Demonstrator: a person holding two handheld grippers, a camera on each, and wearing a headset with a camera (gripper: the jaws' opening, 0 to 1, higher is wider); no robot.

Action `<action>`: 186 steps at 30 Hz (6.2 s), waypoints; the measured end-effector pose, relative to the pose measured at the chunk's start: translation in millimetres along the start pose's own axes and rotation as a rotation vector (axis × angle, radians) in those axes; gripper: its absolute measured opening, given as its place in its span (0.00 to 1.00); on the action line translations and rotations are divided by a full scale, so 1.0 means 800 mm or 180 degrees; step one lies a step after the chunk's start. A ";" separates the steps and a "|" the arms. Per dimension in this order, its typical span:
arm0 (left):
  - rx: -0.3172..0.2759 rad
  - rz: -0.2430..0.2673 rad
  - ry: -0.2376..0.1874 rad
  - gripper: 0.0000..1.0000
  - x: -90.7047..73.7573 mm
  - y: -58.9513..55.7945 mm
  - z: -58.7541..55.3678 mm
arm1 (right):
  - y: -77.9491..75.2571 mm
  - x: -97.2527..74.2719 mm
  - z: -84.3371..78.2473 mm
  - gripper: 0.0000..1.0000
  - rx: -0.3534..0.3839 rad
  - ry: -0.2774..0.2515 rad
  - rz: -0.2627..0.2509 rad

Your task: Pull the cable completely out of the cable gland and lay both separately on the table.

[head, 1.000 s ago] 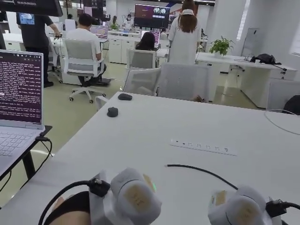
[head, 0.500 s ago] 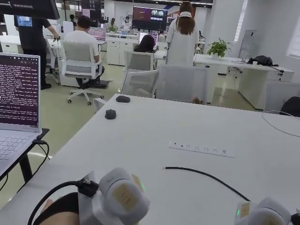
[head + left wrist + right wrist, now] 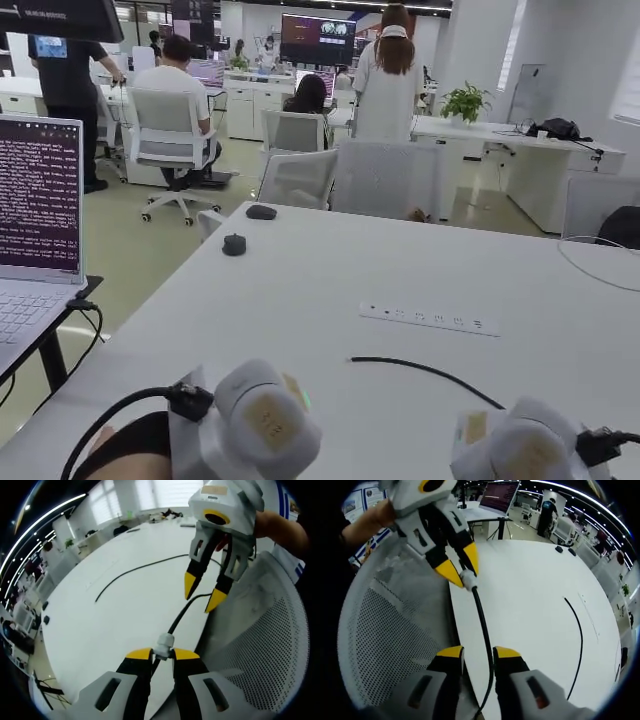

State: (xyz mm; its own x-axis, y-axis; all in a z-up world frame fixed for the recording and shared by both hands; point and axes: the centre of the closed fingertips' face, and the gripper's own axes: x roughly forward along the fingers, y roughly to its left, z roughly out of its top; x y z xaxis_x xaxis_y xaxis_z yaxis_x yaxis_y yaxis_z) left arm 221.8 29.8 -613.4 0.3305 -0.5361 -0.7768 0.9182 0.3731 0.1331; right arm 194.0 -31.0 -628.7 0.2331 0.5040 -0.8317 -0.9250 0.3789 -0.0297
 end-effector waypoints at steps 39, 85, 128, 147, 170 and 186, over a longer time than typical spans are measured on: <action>-0.0033 0.0080 -0.0031 0.16 -0.012 0.014 -0.006 | -0.039 -0.012 -0.055 0.02 0.0223 0.0159 -0.0369; -0.0154 0.0196 0.0016 0.16 -0.023 0.030 -0.021 | -0.125 -0.066 -0.132 0.02 0.0905 0.0305 -0.1074; -0.0007 0.0116 -0.0043 0.16 -0.018 0.036 0.004 | -0.166 0.026 -0.104 0.20 0.0648 0.0288 -0.0413; 0.0259 -0.0377 -0.0108 0.16 0.070 0.031 0.030 | -0.039 -0.071 -0.117 0.21 0.1030 -0.0131 -0.0751; 0.0419 -0.0497 0.0385 0.17 0.194 0.046 -0.032 | -0.030 -0.115 -0.106 0.19 0.1085 -0.0344 -0.1032; 0.0231 -0.0512 0.0413 0.45 0.150 0.056 -0.026 | -0.029 -0.100 -0.111 0.22 0.1160 -0.0319 -0.0830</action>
State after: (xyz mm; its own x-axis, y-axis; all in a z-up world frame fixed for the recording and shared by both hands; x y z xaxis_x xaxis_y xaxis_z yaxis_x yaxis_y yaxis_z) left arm 297.8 -1.8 -713.3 0.1520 -0.4806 -0.8637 0.9717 0.2328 0.0414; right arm 170.5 -148.8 -610.5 0.4887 0.4215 -0.7639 -0.6699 0.7422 -0.0190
